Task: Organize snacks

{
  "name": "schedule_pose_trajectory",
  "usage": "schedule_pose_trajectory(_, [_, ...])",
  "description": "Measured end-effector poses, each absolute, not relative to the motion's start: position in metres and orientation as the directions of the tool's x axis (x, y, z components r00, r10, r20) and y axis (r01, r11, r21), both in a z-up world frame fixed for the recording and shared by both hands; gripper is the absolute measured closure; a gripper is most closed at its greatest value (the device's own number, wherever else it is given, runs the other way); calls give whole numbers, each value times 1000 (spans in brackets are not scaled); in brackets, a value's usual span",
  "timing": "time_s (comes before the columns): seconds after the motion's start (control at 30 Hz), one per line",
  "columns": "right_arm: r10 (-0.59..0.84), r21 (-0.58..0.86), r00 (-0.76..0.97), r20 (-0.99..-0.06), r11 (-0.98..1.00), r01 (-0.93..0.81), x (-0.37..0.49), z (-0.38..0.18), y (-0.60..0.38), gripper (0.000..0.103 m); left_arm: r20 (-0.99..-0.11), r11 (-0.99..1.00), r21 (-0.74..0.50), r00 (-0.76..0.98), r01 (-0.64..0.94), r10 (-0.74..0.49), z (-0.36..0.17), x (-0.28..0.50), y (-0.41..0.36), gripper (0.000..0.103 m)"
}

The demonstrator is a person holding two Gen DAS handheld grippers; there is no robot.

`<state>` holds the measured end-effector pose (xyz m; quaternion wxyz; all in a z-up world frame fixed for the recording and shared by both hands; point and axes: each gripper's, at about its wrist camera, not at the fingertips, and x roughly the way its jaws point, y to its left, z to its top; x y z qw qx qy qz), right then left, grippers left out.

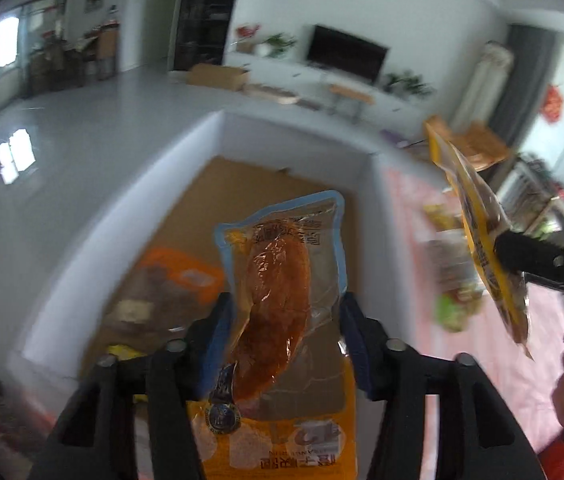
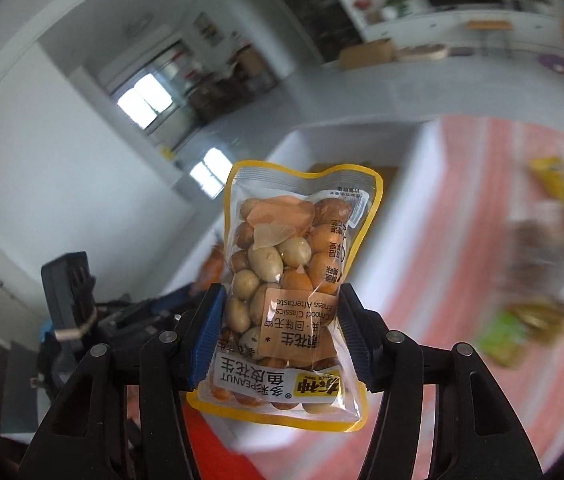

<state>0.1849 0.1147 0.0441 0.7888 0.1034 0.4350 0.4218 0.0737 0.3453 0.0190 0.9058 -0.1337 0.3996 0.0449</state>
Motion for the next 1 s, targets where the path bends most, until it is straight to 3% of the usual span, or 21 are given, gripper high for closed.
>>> schedule_pose_trajectory(0.07, [748,537,213,-628,615,-578,187,29,147,24,-764,957,-140,643,-255,60,2,71,357,30])
schedule_pose_trajectory(0.1, [744,546,193,-640,617,-567,188,21,157,7,-770,954,-124,633,-271,80,-4,70,359,23])
schedule_pose_trajectory(0.13, [743,550,195,-640,620,-559,188,17,159,5,-770,950,-127,633,-287,88,-10,66,361,21])
schedule_pose_trajectory(0.23, [733,500,258,-630,636,-587,179,14,134,6,-732,938,-161,674,-306,94,-12,55,350,15])
schedule_pose_trajectory(0.4, [579,295,457,-676,780,-552,173,-13,31,6,-653,942,-202,754,-267,74,5,47,314,8])
schedule_pose_trajectory(0.5, [422,162,564,-710,877,-452,166,-46,-54,6,-581,948,-266,814,-174,-14,31,38,264,1])
schedule_pose_trajectory(0.67, [218,47,633,-743,960,-275,149,-83,-176,6,-515,948,-316,834,32,-199,54,42,177,0])
schedule_pose_trajectory(0.8, [72,-5,654,-753,993,-115,127,-107,-255,6,-552,932,-329,769,155,-323,43,55,101,0])
schedule_pose_trajectory(1.0, [56,70,617,-785,998,-2,119,-110,-310,6,-697,938,-275,628,213,-347,-34,89,5,1])
